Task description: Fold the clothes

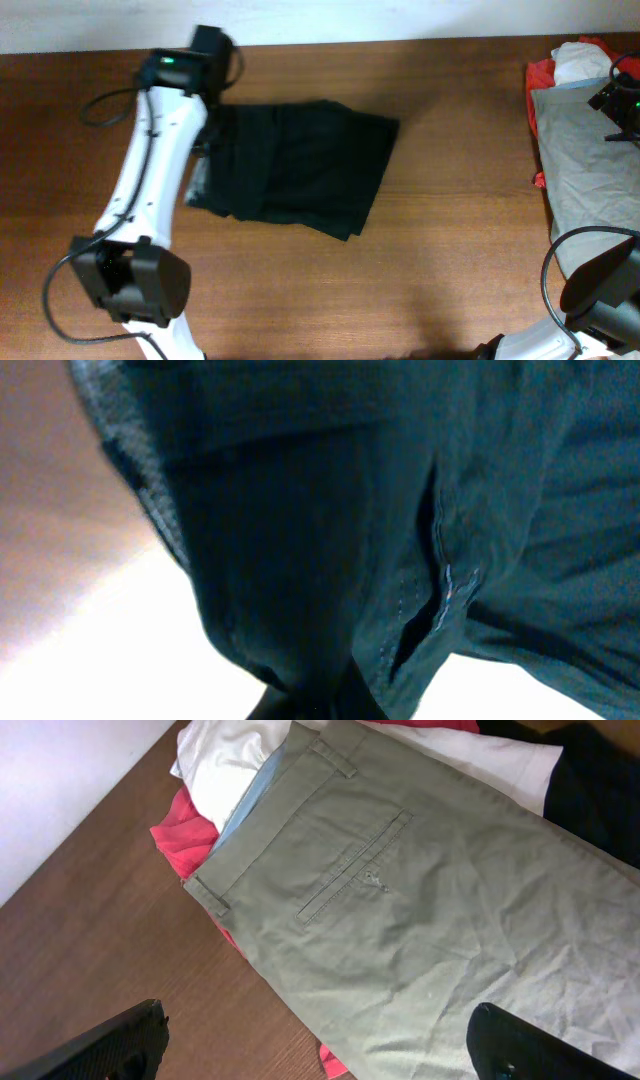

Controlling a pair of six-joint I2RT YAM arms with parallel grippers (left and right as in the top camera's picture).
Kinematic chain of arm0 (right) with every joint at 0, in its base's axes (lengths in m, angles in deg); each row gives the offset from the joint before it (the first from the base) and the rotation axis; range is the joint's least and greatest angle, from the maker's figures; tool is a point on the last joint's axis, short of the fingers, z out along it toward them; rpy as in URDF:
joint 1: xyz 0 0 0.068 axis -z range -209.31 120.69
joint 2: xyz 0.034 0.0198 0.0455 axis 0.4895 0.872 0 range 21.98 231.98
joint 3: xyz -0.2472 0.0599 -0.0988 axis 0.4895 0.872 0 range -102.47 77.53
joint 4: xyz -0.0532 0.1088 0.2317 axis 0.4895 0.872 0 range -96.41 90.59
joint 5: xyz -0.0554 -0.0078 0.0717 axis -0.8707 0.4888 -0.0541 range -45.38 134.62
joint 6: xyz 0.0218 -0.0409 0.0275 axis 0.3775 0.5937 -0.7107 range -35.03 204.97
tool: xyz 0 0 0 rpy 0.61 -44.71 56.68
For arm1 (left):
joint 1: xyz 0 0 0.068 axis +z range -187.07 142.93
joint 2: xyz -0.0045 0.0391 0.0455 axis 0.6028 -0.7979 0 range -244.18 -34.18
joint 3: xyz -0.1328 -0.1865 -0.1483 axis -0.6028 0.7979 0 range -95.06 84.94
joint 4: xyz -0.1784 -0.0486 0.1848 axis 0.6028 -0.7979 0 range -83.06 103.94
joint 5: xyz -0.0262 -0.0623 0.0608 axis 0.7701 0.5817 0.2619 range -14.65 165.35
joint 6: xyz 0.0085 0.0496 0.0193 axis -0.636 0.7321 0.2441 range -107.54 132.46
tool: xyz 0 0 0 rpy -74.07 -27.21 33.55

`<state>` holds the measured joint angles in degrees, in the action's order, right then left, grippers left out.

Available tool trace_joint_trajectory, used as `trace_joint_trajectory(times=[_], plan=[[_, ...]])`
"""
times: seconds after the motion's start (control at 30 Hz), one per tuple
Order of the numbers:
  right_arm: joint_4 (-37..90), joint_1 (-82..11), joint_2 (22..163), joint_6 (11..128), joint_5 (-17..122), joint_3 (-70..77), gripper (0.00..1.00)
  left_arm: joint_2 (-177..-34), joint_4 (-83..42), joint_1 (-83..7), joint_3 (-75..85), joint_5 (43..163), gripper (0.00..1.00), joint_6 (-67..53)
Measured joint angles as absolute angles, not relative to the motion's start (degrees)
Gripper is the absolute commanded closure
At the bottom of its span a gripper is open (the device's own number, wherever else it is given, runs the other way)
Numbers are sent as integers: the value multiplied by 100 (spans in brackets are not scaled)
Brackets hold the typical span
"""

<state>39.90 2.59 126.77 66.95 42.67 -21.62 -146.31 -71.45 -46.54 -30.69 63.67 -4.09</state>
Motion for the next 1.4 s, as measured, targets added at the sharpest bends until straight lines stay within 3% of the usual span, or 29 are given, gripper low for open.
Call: trace_joint_trajectory(times=[0.3,0.63,1.4], plan=[[3990,259,12677,6699,4267,-2162,1,-13525,-7879,-3863,-3069,6303,100,-409],[3987,259,12677,6695,4267,-2162,1,-12983,-8135,-3762,-3069,6133,100,-628],[3990,259,12677,6695,4267,-2162,2,-15560,-5698,-5437,-3091,6257,100,-709]])
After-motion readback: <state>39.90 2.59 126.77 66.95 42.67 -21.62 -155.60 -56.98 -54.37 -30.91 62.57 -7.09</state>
